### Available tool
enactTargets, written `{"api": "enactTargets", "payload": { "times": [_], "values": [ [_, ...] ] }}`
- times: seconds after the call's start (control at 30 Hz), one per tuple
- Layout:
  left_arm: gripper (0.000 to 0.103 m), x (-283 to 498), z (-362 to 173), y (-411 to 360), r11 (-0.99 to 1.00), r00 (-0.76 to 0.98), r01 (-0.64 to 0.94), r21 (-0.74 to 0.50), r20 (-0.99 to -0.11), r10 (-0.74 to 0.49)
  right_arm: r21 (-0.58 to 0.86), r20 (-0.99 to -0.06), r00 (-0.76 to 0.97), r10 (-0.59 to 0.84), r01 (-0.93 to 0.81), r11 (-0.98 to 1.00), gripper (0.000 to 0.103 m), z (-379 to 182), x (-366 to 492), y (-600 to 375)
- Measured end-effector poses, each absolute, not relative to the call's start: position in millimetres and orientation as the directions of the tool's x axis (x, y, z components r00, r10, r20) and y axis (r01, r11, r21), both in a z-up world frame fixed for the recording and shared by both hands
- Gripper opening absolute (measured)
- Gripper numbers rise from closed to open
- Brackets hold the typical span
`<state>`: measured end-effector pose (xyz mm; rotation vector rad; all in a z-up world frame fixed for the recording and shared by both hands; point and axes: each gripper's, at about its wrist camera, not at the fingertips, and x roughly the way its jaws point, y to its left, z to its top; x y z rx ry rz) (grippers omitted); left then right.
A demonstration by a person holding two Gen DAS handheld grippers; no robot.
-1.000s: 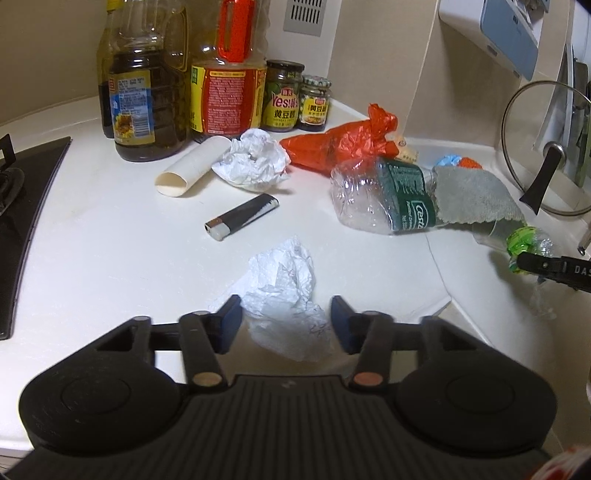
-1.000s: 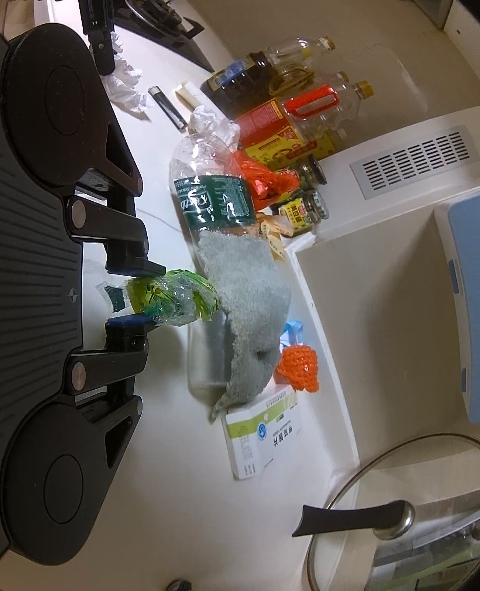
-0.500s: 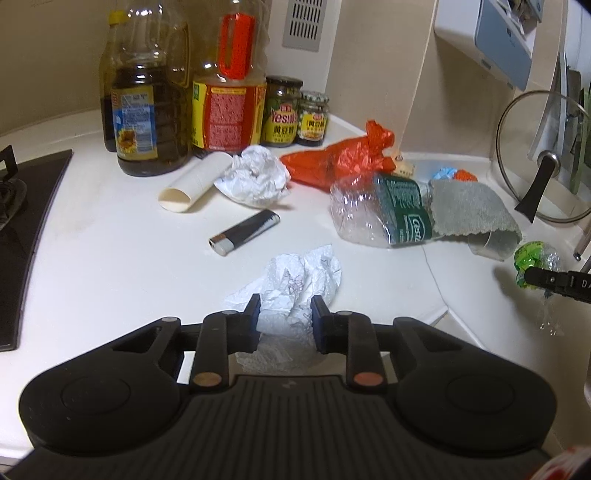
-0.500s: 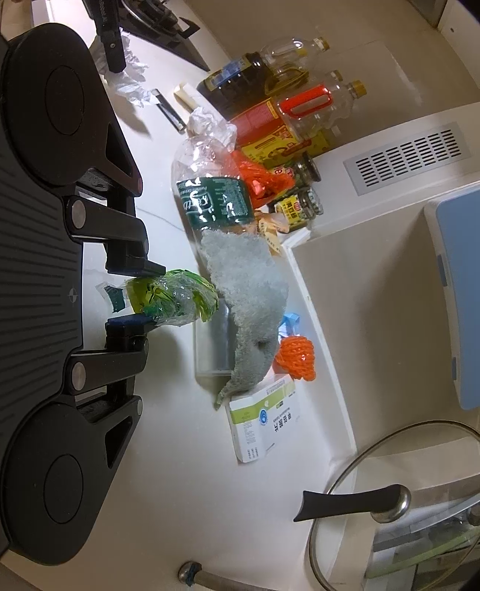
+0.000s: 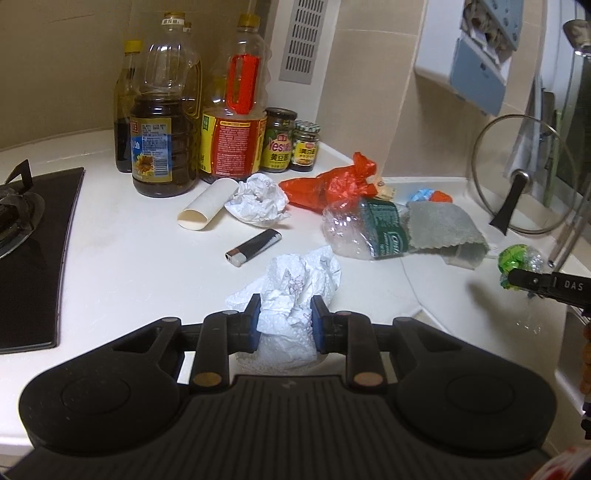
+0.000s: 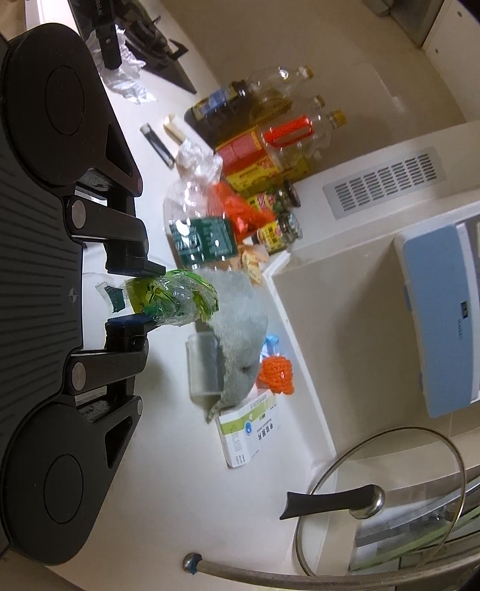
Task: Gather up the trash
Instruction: 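Carry the green wrapper and white paper down over the trash bin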
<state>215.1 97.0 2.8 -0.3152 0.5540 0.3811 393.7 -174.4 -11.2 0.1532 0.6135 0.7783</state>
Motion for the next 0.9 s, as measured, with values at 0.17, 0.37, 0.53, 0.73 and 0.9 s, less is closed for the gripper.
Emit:
{"api": "enactTargets", "payload": {
  "times": [0.17, 0.37, 0.53, 0.73, 0.9],
  "values": [
    [0.024, 194, 4, 88, 0.896, 0.795, -0.398, -0.197, -0.561, 0.230, 0.359, -0.456, 0.526, 0.718, -0.630, 0.689, 0.021, -7, 362, -175],
    [0.024, 169, -1, 75, 0.913, 0.798, -0.351, -0.206, -0.577, 0.176, 0.376, -0.472, 0.482, 0.739, -0.648, 0.663, 0.021, -11, 319, -173],
    [0.024, 153, -10, 67, 0.923, 0.789, -0.322, -0.212, -0.598, 0.137, 0.393, -0.496, 0.450, 0.742, -0.646, 0.655, 0.021, -20, 288, -173],
    [0.024, 142, -25, 56, 0.932, 0.770, -0.287, -0.220, -0.632, 0.089, 0.406, -0.543, 0.414, 0.731, -0.632, 0.660, 0.021, -38, 259, -172],
    [0.024, 140, -43, 48, 0.938, 0.744, -0.262, -0.226, -0.666, 0.048, 0.391, -0.597, 0.380, 0.706, -0.631, 0.670, 0.021, -60, 239, -166]
  ]
}}
